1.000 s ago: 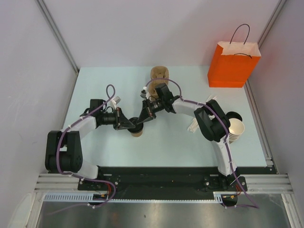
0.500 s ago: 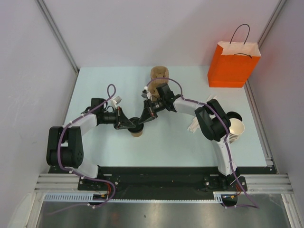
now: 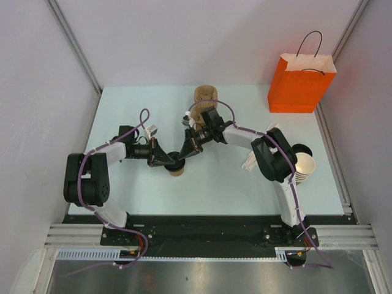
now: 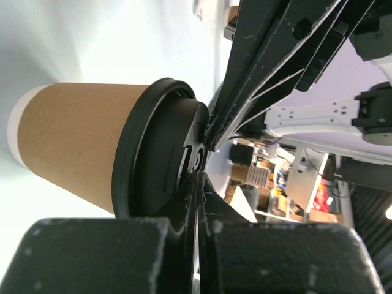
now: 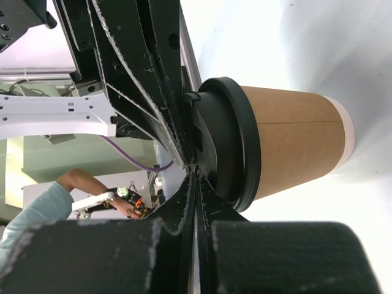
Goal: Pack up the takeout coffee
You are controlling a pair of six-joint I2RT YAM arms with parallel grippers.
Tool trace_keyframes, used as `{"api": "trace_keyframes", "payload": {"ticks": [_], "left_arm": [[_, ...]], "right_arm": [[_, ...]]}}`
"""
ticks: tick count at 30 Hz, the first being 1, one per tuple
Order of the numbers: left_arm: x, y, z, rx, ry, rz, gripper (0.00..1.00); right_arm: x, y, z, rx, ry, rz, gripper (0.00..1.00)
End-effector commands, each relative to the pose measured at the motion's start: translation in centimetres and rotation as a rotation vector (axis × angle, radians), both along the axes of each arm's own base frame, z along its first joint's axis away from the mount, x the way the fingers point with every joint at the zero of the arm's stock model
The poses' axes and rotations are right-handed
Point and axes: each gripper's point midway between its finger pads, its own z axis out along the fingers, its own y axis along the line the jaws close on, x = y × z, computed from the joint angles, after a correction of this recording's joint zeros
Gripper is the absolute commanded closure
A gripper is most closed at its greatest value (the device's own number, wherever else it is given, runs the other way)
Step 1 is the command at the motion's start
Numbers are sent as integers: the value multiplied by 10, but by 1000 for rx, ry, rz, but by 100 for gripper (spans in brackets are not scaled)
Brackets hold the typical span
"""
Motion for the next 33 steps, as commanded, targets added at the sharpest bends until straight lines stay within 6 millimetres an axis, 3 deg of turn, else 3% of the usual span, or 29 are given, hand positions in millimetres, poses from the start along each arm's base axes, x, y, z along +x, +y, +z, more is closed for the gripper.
{"api": "trace_keyframes", "payload": {"ticks": [1, 5, 8, 11, 14, 20, 27, 30, 33], "left_arm": [[-5, 40, -101, 423, 70, 56, 100], [-8, 41, -106, 429, 88, 52, 100], [-6, 40, -103, 422, 79, 47, 100], [-1, 34, -90, 368, 33, 38, 100], [2, 23, -67, 276, -35, 33, 99], [6, 7, -8, 104, -189, 24, 96], [9, 2, 39, 29, -295, 15, 96], [12, 1, 49, 17, -315, 28, 96], [16, -1, 57, -1, -319, 51, 96]], "right_arm": [[11, -3, -46, -137, -23, -67, 100], [6, -1, -50, -149, -42, -45, 100], [2, -6, -67, -196, -30, -35, 100], [6, -12, -87, -233, -44, -35, 100], [10, -12, -85, -228, -41, -36, 100], [0, 11, -24, -75, -70, 13, 100], [-9, 18, 36, 59, -105, 50, 100], [-14, 16, 51, 83, -105, 60, 100], [-23, 13, 52, 81, -78, 70, 100]]}}
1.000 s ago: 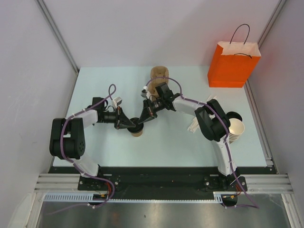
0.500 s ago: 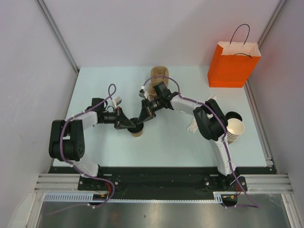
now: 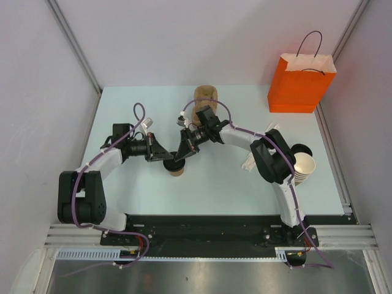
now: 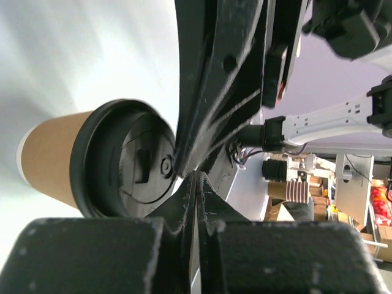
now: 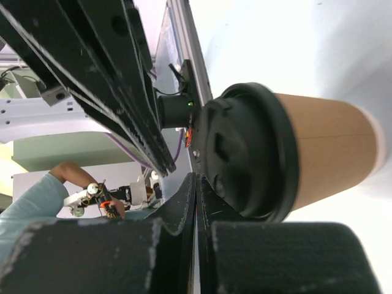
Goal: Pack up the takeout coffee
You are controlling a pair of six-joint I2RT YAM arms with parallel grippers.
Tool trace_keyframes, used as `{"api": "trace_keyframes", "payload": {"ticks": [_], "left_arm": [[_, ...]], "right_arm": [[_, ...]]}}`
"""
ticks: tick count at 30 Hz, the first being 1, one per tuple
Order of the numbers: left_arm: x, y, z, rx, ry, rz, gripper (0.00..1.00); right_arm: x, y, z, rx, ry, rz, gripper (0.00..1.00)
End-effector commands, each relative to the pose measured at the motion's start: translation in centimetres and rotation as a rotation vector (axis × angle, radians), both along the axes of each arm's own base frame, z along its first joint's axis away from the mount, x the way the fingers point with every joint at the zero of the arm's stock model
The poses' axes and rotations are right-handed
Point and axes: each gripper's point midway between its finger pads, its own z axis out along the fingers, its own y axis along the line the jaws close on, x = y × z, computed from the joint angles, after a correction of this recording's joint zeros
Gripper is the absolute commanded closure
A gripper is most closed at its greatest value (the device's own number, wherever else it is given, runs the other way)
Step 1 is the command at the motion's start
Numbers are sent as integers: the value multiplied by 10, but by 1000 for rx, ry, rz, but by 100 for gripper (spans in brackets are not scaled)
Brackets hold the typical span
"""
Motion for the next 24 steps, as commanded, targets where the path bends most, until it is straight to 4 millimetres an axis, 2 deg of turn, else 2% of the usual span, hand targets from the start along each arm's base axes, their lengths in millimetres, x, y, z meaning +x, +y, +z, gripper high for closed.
{"api": "trace_keyframes", "payload": {"ticks": [1, 7, 13, 18, 24], "left_arm": [[10, -3, 23, -32, -80, 23, 95], [4, -1, 6, -6, -28, 38, 96], [5, -1, -21, 43, 50, 52, 96], [5, 5, -52, 119, 137, 76, 98], [4, 12, -75, 191, 200, 91, 99]], "right_arm": [[-14, -1, 41, 72, -44, 24, 100], [-30, -7, 20, 22, 28, 47, 100], [-17, -6, -11, -19, 71, 3, 100], [-7, -14, -41, -95, 113, -49, 100], [-4, -27, -73, -204, 117, -86, 100]]}}
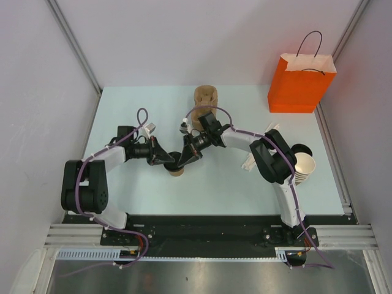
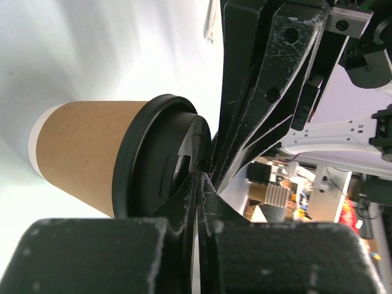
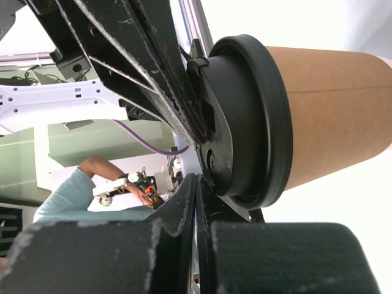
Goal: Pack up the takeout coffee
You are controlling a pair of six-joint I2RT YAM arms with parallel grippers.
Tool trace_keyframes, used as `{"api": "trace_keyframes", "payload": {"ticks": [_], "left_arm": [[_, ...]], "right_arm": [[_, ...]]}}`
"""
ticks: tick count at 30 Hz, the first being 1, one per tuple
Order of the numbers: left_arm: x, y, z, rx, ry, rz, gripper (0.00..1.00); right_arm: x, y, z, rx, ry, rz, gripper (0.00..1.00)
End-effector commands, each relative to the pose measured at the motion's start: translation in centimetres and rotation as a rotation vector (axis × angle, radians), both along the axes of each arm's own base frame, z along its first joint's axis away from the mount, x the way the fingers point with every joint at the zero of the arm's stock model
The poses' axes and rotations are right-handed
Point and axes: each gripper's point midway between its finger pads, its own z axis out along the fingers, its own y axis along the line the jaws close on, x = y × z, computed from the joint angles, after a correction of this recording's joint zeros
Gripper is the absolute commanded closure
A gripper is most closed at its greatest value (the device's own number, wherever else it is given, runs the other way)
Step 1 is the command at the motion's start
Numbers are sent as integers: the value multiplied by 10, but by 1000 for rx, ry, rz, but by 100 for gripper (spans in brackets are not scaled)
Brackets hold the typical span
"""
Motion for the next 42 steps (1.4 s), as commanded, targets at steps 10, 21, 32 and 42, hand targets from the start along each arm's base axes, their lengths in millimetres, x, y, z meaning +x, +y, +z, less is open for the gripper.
{"api": "trace_keyframes", "payload": {"ticks": [10, 21, 32, 42], "left_arm": [[2, 13, -48, 175, 58, 27, 99], [6, -20, 54, 35, -276, -89, 76], [10, 2, 139, 237, -594, -60, 0], [16, 23, 106, 678, -750, -169, 0]], "right_arm": [[21, -20, -83, -242, -34, -104, 100], [19, 2, 19, 30, -126, -47, 99], [19, -15, 95, 150, -217, -53, 56], [66, -108, 87, -35, -430, -222, 10]]}}
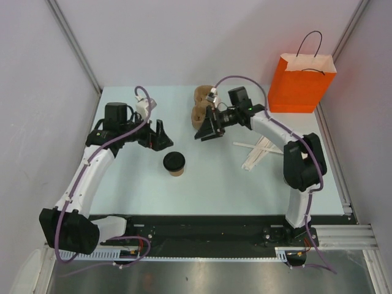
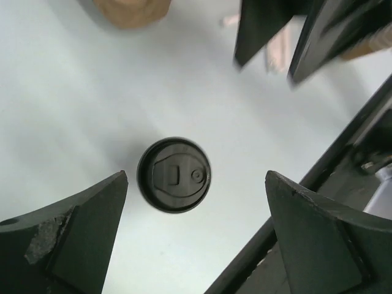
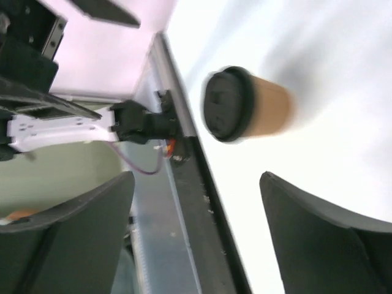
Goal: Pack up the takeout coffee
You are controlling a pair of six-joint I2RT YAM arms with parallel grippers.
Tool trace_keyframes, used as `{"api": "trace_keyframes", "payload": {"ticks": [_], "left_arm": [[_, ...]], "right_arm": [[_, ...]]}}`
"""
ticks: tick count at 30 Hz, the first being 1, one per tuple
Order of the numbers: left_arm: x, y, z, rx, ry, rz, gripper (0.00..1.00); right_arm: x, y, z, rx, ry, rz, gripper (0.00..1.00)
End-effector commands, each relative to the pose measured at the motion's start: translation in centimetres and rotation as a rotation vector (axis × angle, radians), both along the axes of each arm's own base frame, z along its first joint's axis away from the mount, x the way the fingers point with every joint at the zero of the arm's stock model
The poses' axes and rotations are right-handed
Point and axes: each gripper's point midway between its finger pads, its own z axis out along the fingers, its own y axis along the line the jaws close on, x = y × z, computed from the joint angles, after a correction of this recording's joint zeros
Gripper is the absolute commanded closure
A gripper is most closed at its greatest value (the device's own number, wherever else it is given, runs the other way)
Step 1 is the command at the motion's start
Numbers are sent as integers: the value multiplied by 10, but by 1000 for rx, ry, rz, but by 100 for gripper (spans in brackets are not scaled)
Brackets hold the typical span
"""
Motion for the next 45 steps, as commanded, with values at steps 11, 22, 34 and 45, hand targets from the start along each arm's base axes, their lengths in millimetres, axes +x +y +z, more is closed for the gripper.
{"api": "trace_keyframes", "payload": {"ticks": [11, 22, 34, 45], "left_arm": [[-6, -27, -78, 422, 50, -124, 1], [-3, -31, -107, 521, 103, -148, 0], [-3, -39, -91, 509, 53, -175, 0], [-5, -30, -82, 544, 16, -163, 0]], "right_arm": [[7, -82, 1, -147, -166, -143, 4], [13, -91, 3, -136, -145, -177, 3], [14, -92, 1, -127, -124, -182, 3], [17, -89, -2, -121, -104, -186, 3]]}}
